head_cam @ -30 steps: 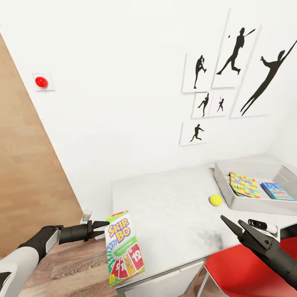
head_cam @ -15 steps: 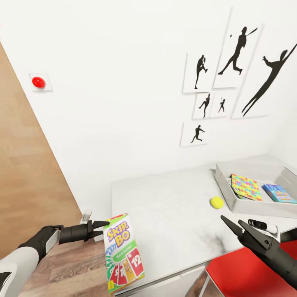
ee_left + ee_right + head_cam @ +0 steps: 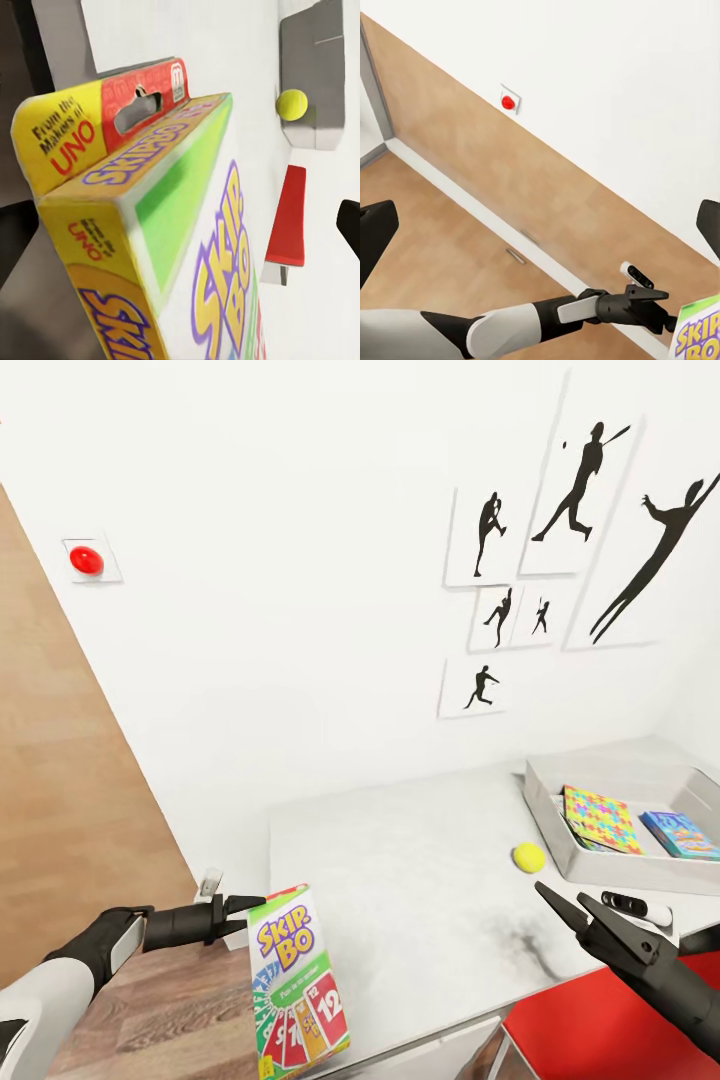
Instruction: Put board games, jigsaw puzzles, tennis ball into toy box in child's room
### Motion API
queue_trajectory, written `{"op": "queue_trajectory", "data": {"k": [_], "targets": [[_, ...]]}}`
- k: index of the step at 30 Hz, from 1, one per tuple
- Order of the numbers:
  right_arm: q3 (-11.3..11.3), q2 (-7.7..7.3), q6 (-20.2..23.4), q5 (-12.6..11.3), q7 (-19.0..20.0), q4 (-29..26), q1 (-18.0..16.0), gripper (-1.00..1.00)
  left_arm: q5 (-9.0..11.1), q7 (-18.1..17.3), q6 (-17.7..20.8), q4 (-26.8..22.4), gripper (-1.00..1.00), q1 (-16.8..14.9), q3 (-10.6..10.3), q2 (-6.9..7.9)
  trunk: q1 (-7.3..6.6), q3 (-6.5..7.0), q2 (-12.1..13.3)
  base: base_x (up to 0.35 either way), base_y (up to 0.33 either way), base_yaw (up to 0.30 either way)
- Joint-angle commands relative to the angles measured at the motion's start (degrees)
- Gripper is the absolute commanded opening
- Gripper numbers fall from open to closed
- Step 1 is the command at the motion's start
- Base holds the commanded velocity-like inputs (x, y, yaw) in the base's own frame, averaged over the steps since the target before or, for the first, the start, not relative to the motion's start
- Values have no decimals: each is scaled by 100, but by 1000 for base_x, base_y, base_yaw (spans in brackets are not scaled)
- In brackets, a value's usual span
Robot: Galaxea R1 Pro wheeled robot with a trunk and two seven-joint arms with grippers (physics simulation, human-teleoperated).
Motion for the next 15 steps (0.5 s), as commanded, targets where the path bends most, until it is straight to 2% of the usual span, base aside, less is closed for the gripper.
{"op": "queue_trajectory", "data": {"k": [1,6,12,15], "targets": [[3,-1,35,-24,0,0,-3,100,-15,-17,54,1,100,-3,30,1,0,-6,-4,3,0,0],[6,-1,34,-20,-2,0,-3,100,-15,-17,53,-1,100,-4,34,4,0,-6,-4,1,0,0],[7,-1,34,-20,-3,0,-3,100,-15,-17,54,-1,100,-3,32,5,132,-114,-245,0,0,0],[5,-1,36,-20,-4,0,-3,100,-15,-17,58,-2,100,-3,32,5,132,-114,-245,0,0,0]]}}
